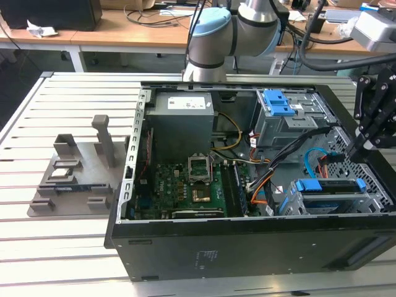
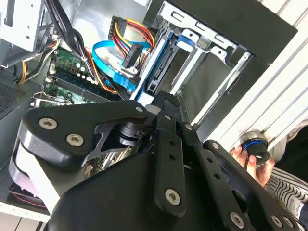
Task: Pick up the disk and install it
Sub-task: 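Insert the first disk wire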
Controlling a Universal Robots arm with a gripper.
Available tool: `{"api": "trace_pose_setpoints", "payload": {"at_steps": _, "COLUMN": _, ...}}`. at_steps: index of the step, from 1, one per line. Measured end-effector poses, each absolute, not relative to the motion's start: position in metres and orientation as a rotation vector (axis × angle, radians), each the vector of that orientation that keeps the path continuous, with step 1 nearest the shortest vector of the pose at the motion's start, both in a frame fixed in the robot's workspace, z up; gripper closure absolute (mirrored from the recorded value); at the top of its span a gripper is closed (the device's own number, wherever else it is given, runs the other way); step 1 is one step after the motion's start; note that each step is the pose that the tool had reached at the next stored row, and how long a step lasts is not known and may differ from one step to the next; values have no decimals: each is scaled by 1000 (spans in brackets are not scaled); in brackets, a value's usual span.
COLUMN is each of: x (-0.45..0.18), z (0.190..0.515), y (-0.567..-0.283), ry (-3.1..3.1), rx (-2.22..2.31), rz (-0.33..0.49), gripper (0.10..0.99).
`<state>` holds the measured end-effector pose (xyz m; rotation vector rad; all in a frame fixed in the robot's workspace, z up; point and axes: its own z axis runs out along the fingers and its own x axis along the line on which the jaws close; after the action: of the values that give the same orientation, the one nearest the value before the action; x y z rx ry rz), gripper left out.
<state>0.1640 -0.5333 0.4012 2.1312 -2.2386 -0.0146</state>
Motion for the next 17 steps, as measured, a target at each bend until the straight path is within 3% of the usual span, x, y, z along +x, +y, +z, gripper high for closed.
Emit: {"api": "trace_pose_setpoints", "payload": {"at_steps": 17, "x": 193, "z": 393, "y": -512, "ry": -2235, "rx": 2127, "rz": -7, "gripper": 980}}
